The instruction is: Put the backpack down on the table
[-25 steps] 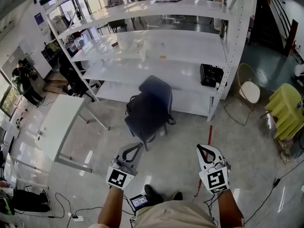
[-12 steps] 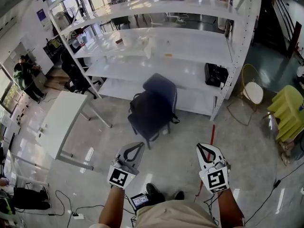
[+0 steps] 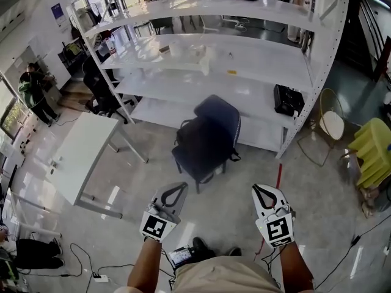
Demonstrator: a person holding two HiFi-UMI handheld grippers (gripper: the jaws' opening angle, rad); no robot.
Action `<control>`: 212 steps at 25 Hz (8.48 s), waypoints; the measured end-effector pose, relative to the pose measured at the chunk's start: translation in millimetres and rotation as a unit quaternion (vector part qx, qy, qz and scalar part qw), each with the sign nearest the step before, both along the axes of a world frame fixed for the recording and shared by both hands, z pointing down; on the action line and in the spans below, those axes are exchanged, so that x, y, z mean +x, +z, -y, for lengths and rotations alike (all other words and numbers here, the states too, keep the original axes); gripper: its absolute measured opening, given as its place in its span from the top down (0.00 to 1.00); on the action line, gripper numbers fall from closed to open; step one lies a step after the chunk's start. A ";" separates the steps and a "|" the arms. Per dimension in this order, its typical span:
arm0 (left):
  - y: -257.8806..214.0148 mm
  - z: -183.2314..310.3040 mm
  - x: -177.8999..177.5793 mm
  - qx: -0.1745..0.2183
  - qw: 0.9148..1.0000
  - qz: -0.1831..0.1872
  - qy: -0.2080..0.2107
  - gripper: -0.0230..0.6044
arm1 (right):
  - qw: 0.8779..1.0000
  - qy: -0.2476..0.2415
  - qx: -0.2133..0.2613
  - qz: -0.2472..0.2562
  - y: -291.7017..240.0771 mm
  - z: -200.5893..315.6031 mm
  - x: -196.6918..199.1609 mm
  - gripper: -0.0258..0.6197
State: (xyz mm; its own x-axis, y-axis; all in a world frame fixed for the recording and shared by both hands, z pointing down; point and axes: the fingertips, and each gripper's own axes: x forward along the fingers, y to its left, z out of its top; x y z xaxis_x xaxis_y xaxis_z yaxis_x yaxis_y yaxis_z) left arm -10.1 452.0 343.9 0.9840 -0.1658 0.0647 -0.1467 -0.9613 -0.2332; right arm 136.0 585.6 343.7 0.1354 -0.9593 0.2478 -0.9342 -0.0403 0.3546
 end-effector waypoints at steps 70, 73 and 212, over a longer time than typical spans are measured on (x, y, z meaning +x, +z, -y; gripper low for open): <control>239.9 501.1 196.4 -0.164 0.973 0.162 0.030 0.94 | 0.980 0.044 -0.143 0.133 197.2 486.4 165.6 0.91; 260.9 522.8 209.9 -0.179 0.967 0.174 0.052 0.94 | 0.974 0.066 -0.160 0.144 219.5 508.3 176.2 0.91; 85.8 805.1 -492.9 -0.064 0.775 -0.028 -0.628 0.90 | 0.865 -0.432 -0.174 0.186 137.9 1048.5 -465.0 0.70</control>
